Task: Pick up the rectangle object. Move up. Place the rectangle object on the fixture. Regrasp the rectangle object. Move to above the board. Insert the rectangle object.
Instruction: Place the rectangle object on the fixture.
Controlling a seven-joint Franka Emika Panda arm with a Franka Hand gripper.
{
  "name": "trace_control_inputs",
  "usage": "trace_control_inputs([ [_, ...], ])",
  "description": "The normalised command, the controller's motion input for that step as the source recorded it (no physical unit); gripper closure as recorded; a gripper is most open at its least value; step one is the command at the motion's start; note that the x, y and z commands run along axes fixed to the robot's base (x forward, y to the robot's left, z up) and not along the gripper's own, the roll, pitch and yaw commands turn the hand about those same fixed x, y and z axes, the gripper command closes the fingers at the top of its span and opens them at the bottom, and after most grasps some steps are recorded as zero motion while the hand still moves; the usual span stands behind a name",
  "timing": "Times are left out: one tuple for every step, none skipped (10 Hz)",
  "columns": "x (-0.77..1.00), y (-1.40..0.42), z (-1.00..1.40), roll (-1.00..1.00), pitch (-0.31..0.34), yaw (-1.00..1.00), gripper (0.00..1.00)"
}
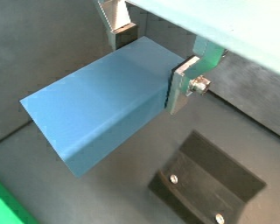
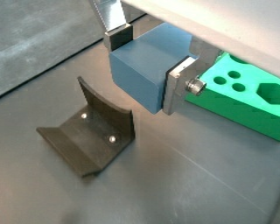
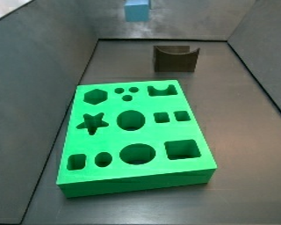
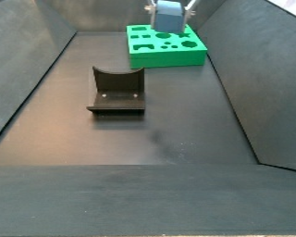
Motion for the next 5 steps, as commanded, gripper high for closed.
trace_control_inputs([
  [1.0, -0.21, -0.06, 0.15, 0.068, 0.05, 1.0],
  [1.0, -0.19, -0.05, 0.15, 0.078, 0.05, 1.0],
  [1.0, 0.61, 0.1, -1.0, 0.201, 0.12, 1.0],
  [1.0, 0.69, 0.11, -1.0, 0.207, 0.11, 1.0],
  [1.0, 0.64, 0.1, -1.0, 0.213, 0.07, 1.0],
])
